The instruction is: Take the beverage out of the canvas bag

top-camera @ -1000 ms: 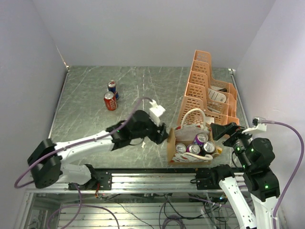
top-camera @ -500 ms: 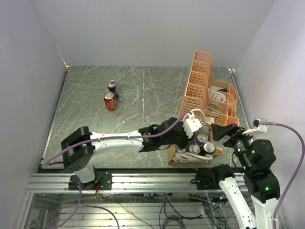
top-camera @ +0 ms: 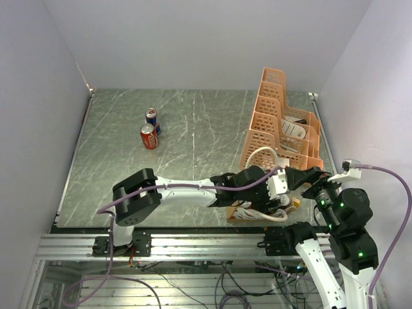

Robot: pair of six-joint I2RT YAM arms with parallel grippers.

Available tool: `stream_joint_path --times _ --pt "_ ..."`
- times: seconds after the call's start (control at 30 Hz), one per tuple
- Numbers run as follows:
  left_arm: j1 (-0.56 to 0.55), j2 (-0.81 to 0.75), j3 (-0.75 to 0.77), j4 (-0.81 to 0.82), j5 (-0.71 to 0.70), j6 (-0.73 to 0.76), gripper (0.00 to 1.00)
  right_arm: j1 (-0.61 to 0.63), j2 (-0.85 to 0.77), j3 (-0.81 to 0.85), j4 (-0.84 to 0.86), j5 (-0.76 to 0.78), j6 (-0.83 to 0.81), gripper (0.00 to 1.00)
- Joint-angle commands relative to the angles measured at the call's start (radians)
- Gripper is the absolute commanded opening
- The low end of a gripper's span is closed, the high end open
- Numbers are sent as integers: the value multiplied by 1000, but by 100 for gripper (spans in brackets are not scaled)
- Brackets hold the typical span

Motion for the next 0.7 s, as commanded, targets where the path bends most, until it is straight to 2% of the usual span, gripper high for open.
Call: stream_joint_path --times 0.0,0.13,0.27,0.53,0.67 --pt "-3 42 61 75 72 33 76 -8 -4 0 19 -5 -14 92" --pt "-3 75 89 92 81 30 83 -9 -1 -1 19 -10 -16 92" --pt "-5 104 108 115 82 31 85 -11 1 -2 19 -13 -18 92" --pt "-6 152 138 133 61 44 84 -17 4 -1 21 -20 -22 92" --pt "-6 169 147 135 51 45 78 -18 3 -2 19 -19 -21 92"
